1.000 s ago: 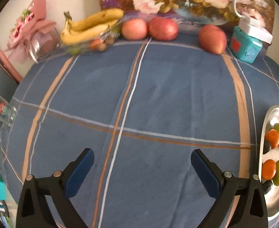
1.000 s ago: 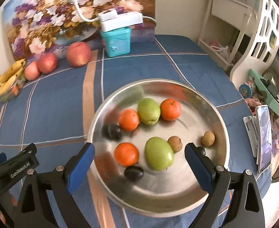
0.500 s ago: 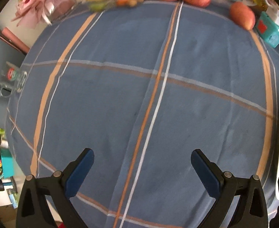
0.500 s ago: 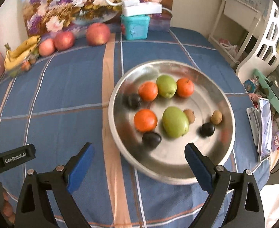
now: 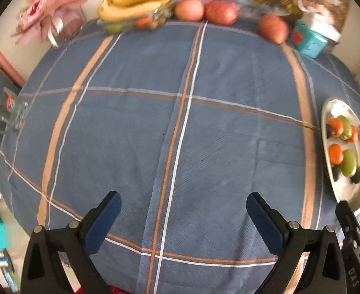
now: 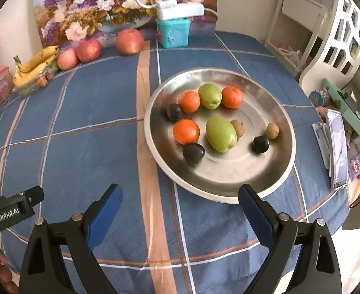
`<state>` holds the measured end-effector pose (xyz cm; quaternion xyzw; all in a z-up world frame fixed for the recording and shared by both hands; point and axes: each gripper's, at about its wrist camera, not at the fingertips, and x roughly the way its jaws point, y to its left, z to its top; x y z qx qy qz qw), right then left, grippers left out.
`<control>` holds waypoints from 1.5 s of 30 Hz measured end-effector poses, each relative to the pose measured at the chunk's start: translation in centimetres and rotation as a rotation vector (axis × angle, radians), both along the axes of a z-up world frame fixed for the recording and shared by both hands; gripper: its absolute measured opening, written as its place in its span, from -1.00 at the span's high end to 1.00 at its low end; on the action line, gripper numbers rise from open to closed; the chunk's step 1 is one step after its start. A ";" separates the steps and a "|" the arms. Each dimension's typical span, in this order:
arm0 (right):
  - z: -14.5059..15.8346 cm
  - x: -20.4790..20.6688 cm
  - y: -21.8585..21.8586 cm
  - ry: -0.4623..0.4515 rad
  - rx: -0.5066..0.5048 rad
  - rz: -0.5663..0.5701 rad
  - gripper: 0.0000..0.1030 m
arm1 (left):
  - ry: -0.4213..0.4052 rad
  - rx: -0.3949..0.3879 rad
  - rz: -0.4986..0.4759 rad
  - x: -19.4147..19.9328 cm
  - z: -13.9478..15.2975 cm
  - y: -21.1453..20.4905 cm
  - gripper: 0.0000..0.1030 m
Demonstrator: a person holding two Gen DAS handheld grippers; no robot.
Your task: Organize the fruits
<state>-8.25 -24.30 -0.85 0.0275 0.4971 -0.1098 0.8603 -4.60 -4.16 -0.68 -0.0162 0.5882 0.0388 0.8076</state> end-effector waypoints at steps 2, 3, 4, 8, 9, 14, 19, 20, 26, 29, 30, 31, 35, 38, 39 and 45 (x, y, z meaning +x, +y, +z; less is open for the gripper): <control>0.4 -0.3 0.2 -0.017 -0.003 0.008 -0.86 | -0.018 0.000 -0.027 -0.4 0.9 0.0 -1.00; 0.6 -0.3 0.3 -0.026 -0.003 0.011 -0.86 | -0.023 0.001 -0.033 -0.2 1.1 0.1 -1.00; 0.8 -0.4 0.4 -0.034 -0.005 0.014 -0.86 | -0.028 0.001 -0.034 -0.5 1.2 0.3 -1.00; 0.9 -0.1 0.6 -0.033 -0.017 0.026 -0.86 | -0.024 -0.019 -0.026 -0.4 1.7 0.6 -1.00; 0.9 -0.1 0.5 -0.032 -0.016 0.027 -0.86 | -0.024 -0.027 -0.020 -0.5 1.9 0.7 -1.00; 0.8 0.2 0.4 -0.031 -0.016 0.030 -0.86 | -0.004 -0.054 -0.031 0.4 1.1 1.1 -1.00; 0.9 0.3 0.2 -0.035 -0.013 0.029 -0.86 | 0.001 -0.038 -0.036 0.2 1.0 0.3 -1.00; 0.9 0.3 0.2 -0.035 -0.014 0.031 -0.86 | -0.001 -0.036 -0.038 0.2 1.0 0.3 -1.00; 0.9 0.3 0.2 -0.035 -0.016 0.032 -0.86 | 0.004 -0.028 -0.032 0.4 0.9 0.6 -1.00; 0.9 0.3 0.3 -0.035 -0.014 0.033 -0.86 | 0.002 -0.028 -0.027 0.4 0.9 0.8 -1.00; 0.9 0.3 0.3 -0.035 -0.014 0.034 -0.86 | 0.003 -0.029 -0.026 0.4 0.9 0.8 -1.00; 0.9 0.3 0.3 -0.035 -0.016 0.035 -0.86 | 0.004 -0.030 -0.026 0.4 0.9 0.9 -1.00; 0.9 0.3 0.4 -0.035 -0.016 0.033 -0.86 | 0.003 -0.030 -0.022 0.4 0.9 0.9 -1.00; 0.9 0.3 0.4 -0.034 -0.016 0.033 -0.86 | 0.003 -0.031 -0.015 0.4 0.9 0.9 -1.00; 0.9 0.4 0.4 -0.034 -0.015 0.034 -0.86 | 0.003 -0.031 -0.012 0.4 0.8 0.8 -1.00; 0.8 0.4 0.5 -0.032 -0.016 0.039 -0.86 | 0.003 -0.034 -0.004 0.4 0.8 1.2 -1.00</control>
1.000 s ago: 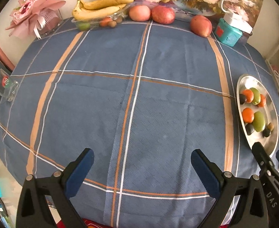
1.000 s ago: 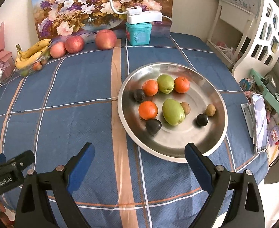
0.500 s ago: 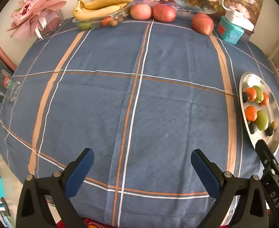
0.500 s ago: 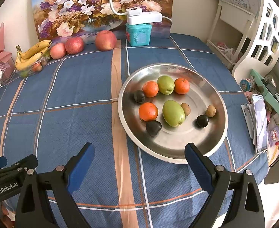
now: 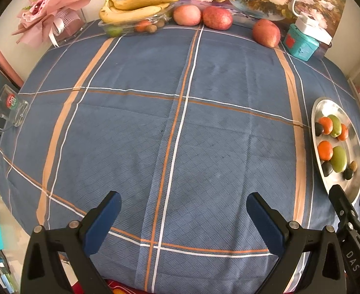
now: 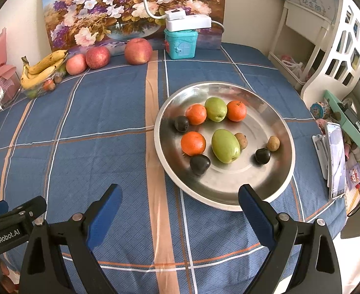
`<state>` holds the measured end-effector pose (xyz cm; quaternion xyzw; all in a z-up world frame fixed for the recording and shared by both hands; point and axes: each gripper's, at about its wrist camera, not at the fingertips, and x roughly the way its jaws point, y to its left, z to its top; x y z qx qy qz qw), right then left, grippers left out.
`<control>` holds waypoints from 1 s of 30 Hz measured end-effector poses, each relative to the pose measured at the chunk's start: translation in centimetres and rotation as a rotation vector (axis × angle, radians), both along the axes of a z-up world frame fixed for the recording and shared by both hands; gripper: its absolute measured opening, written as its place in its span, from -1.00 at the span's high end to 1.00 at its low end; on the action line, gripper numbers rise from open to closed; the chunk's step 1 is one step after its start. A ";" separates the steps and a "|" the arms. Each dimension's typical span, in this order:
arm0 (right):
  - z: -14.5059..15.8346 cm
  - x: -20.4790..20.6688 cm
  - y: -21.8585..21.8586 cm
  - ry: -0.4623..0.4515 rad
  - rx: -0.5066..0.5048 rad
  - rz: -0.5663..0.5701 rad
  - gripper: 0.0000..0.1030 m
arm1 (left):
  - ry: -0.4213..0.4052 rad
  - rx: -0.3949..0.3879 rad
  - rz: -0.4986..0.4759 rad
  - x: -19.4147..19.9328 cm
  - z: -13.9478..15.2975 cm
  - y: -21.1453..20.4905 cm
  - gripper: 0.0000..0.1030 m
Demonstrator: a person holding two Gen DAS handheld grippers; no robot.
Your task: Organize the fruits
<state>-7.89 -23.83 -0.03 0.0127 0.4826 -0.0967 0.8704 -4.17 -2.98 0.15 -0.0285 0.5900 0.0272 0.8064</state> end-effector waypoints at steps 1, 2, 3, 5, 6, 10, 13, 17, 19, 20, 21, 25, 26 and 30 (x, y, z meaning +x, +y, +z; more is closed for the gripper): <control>0.0 0.0 0.0 0.000 0.000 -0.001 -0.86 | 0.000 -0.001 0.002 0.0 0.0 0.0 -1.00; 0.0 0.0 0.0 0.000 0.001 -0.001 -0.86 | 0.001 -0.002 0.003 0.0 0.0 0.0 -1.00; 0.0 0.0 0.0 0.000 0.001 0.000 -0.86 | 0.001 -0.002 0.003 0.0 0.0 0.1 -1.00; 0.0 0.0 0.0 0.000 0.000 -0.001 -0.86 | 0.002 -0.002 0.004 0.0 0.0 0.0 -1.00; 0.0 0.0 0.1 0.000 0.000 0.000 -0.86 | 0.002 -0.002 0.003 0.0 0.0 0.0 -1.00; -0.1 0.0 0.2 0.000 0.000 0.000 -0.86 | 0.002 -0.002 0.002 0.0 0.0 0.1 -1.00; -0.1 0.0 0.2 0.001 0.001 0.000 -0.86 | 0.002 -0.003 0.006 0.0 0.1 0.1 -1.00; -0.1 0.0 0.2 0.001 0.000 0.002 -0.86 | 0.005 -0.004 0.005 0.0 0.0 0.2 -1.00; -0.1 0.0 0.2 0.001 -0.001 0.001 -0.86 | 0.005 -0.004 0.005 0.1 0.0 0.2 -1.00; -0.1 0.0 0.2 0.001 0.000 0.001 -0.86 | 0.005 -0.004 0.003 0.1 0.0 0.2 -1.00; -0.1 0.0 0.2 0.001 0.000 0.001 -0.86 | 0.005 -0.004 0.002 0.1 0.0 0.3 -1.00; -0.1 0.0 0.3 0.001 0.000 -0.001 -0.86 | 0.007 -0.006 0.003 0.1 0.0 0.4 -1.00; -0.1 0.0 0.3 0.001 0.000 -0.001 -0.86 | 0.008 -0.007 0.004 0.1 0.0 0.4 -1.00; -0.1 0.0 0.3 0.002 0.000 0.001 -0.86 | 0.008 -0.011 0.006 0.1 0.0 0.5 -1.00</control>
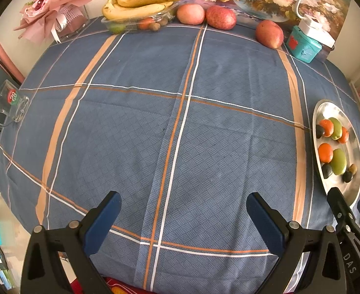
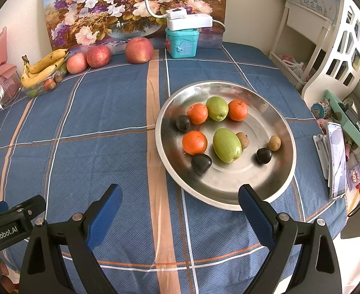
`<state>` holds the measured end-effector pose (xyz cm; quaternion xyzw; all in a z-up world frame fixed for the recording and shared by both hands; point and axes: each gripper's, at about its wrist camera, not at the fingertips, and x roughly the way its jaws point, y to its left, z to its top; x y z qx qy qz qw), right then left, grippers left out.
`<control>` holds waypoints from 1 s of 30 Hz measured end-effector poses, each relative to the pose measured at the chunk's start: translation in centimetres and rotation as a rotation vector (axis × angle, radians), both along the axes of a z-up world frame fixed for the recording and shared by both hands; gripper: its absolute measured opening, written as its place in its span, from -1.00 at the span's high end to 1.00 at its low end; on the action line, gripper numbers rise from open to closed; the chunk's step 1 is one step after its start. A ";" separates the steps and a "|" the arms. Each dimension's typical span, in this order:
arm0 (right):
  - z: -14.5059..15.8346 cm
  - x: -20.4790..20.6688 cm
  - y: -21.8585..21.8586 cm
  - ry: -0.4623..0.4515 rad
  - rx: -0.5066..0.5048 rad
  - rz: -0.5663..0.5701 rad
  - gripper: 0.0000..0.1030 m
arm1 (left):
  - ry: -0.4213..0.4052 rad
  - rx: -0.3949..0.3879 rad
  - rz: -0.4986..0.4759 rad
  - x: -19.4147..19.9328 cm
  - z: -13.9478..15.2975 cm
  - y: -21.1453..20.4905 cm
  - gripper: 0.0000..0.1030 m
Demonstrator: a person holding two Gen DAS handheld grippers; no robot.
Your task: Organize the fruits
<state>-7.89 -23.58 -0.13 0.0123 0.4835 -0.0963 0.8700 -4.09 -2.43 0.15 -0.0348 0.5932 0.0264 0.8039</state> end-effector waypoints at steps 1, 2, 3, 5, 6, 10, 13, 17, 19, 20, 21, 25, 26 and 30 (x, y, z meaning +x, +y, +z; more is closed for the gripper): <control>0.0 0.0 0.0 0.000 0.000 0.000 -0.86 | -0.001 -0.001 0.001 0.0 0.0 0.0 -1.00; 0.0 0.0 0.0 0.000 0.000 -0.001 -0.86 | -0.001 -0.003 0.002 0.0 0.0 0.0 -1.00; 0.0 0.0 0.0 0.000 0.000 -0.001 -0.86 | -0.001 -0.006 0.004 -0.1 0.0 0.0 -1.00; 0.0 0.0 0.0 0.000 0.000 -0.001 -0.86 | -0.003 -0.016 0.008 -0.1 0.1 0.0 -1.00; 0.0 0.0 0.1 0.000 0.000 -0.001 -0.86 | -0.004 -0.019 0.010 -0.1 0.1 -0.1 -1.00; 0.0 0.0 0.0 0.001 0.000 0.001 -0.86 | 0.003 -0.037 0.016 0.0 0.0 0.1 -1.00; -0.1 0.0 0.0 0.000 0.000 -0.001 -0.86 | 0.005 -0.043 0.023 -0.1 0.0 0.2 -1.00; -0.1 0.0 -0.1 0.001 0.000 0.001 -0.86 | 0.010 -0.043 0.029 -0.1 -0.1 0.1 -1.00; -0.1 0.0 -0.1 0.001 0.000 0.002 -0.86 | 0.011 -0.041 0.030 -0.1 -0.1 0.1 -1.00; -0.1 0.1 -0.1 0.001 0.000 0.002 -0.86 | 0.010 -0.039 0.031 -0.1 -0.1 0.2 -1.00; -0.1 0.0 0.0 0.001 0.000 0.001 -0.86 | 0.009 -0.037 0.031 -0.1 -0.1 0.2 -1.00; -0.1 0.0 -0.1 0.001 0.000 0.000 -0.86 | 0.001 -0.027 0.041 -0.1 0.0 0.4 -1.00; -0.1 -0.1 -0.1 0.001 0.000 -0.001 -0.86 | -0.002 -0.024 0.042 -0.1 0.0 0.4 -1.00; -0.2 -0.2 -0.3 0.002 0.003 -0.004 -0.86 | -0.023 -0.014 0.041 -0.2 0.4 0.4 -1.00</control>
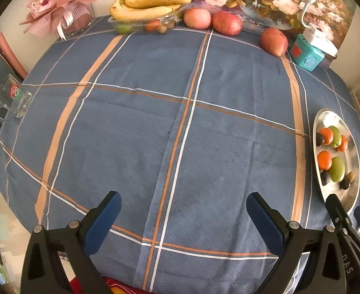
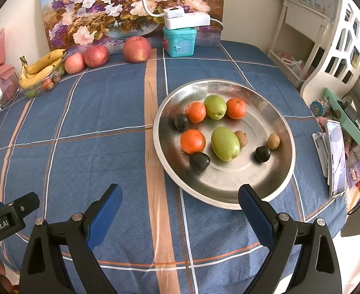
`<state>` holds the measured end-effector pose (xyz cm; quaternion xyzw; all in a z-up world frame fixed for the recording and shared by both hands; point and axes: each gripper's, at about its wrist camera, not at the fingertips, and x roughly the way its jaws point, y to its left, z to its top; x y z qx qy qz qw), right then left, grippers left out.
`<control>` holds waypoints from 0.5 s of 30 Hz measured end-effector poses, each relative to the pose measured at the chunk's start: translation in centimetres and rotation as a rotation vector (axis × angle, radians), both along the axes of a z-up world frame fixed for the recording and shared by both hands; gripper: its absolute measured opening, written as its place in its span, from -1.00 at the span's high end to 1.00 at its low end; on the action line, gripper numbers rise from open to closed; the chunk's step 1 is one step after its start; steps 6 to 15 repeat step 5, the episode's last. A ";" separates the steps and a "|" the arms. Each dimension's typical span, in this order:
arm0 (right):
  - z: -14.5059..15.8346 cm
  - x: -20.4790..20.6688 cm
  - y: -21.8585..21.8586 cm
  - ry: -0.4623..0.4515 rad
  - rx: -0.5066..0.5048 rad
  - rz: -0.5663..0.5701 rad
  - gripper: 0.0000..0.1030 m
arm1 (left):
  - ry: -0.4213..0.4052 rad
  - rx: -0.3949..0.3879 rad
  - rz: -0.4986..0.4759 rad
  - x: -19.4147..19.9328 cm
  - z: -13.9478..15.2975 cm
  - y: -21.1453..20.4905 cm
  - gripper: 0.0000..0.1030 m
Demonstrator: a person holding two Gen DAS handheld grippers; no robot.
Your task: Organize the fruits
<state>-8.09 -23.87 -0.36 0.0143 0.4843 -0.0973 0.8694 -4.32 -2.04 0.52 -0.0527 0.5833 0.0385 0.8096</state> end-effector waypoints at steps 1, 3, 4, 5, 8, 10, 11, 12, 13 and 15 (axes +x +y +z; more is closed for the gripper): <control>0.0 0.0 0.0 0.000 -0.001 0.001 -0.86 | -0.003 0.005 0.001 0.0 0.1 0.0 -1.00; 0.0 0.0 0.0 0.000 0.000 0.000 -0.86 | -0.006 0.009 0.001 0.0 0.1 0.0 -1.00; 0.0 0.0 0.0 0.000 0.001 -0.001 -0.86 | -0.007 0.008 0.001 0.0 0.2 0.1 -1.00; 0.0 0.0 0.0 0.000 0.001 -0.002 -0.86 | -0.009 0.007 0.000 0.0 0.2 0.1 -1.00; 0.0 0.0 0.0 0.000 0.001 -0.002 -0.86 | -0.009 0.007 0.000 0.0 0.2 0.1 -1.00; 0.0 0.0 0.0 0.000 0.001 -0.002 -0.86 | -0.009 0.007 0.000 0.0 0.2 0.1 -1.00; 0.0 0.0 0.0 0.000 0.001 -0.002 -0.86 | -0.009 0.007 0.000 0.0 0.2 0.1 -1.00; 0.0 0.0 0.0 0.000 0.001 -0.002 -0.86 | -0.009 0.007 0.000 0.0 0.2 0.1 -1.00; 0.0 0.0 0.0 0.000 0.001 -0.002 -0.86 | -0.009 0.007 0.000 0.0 0.2 0.1 -1.00; 0.0 0.0 0.0 0.000 0.001 -0.002 -0.86 | -0.009 0.007 0.000 0.0 0.2 0.1 -1.00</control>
